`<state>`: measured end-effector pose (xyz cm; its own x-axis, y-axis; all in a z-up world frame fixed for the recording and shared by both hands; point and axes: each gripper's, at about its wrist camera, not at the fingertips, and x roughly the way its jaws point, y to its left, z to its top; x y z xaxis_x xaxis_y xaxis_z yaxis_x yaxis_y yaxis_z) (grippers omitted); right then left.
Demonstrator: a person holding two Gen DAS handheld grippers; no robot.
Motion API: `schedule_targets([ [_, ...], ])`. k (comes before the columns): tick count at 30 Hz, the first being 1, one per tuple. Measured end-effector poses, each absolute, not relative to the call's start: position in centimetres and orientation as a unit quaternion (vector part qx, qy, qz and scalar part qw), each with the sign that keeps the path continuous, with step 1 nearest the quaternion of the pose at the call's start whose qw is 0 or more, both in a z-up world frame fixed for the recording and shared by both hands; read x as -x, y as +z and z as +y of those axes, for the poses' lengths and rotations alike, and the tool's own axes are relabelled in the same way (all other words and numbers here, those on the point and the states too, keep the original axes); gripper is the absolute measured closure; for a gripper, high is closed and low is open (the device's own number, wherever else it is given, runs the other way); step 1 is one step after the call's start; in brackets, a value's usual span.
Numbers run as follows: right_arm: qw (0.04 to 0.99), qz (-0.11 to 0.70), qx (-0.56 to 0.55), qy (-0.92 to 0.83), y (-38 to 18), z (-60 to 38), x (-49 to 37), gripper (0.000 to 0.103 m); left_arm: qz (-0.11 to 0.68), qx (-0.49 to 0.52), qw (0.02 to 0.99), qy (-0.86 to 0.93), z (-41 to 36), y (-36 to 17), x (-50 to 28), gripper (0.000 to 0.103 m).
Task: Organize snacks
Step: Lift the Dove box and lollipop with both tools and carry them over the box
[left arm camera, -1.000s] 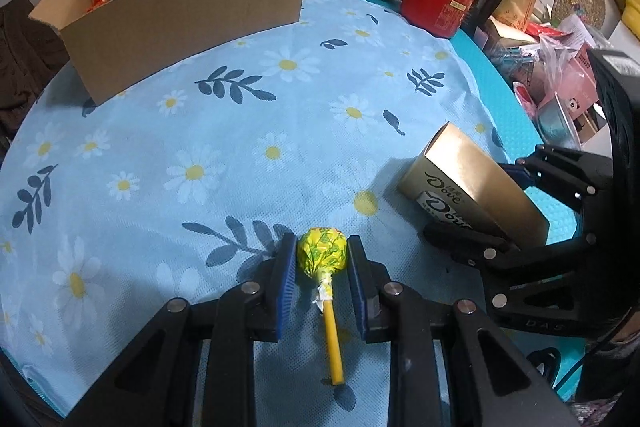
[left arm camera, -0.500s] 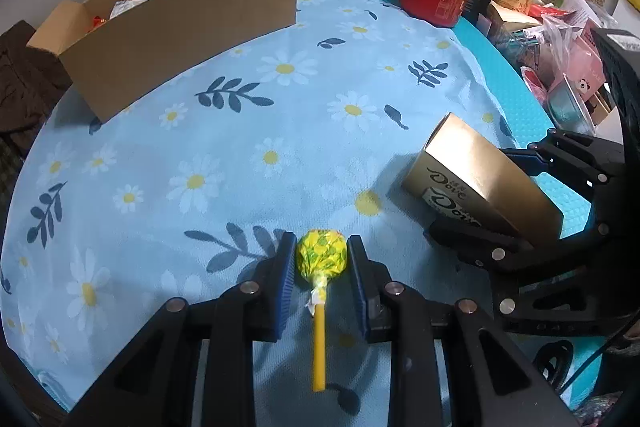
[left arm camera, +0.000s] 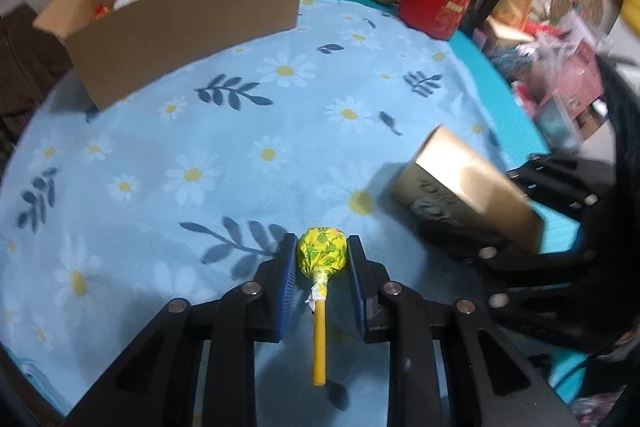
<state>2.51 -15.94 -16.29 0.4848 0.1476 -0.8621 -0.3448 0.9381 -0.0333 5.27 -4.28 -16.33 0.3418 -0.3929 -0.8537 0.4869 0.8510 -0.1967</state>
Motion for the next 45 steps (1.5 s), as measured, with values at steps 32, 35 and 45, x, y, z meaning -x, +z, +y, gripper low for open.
schedule_targets([
  [32,0.891,0.392,0.096,0.209,-6.0,-12.9,-1.7,0.066,0.381,-0.026,0.884,-0.27,-0.1,-6.0,-4.6,0.079],
  [35,0.894,0.38,0.095,0.219,-4.5,-12.9,-2.2,0.066,0.363,-0.025,0.893,-0.266,0.1,-4.7,-5.1,0.079],
  [45,0.908,0.335,0.11,0.227,-0.1,-12.5,-5.1,0.066,0.302,-0.025,0.917,-0.261,0.2,-0.6,-7.8,0.079],
])
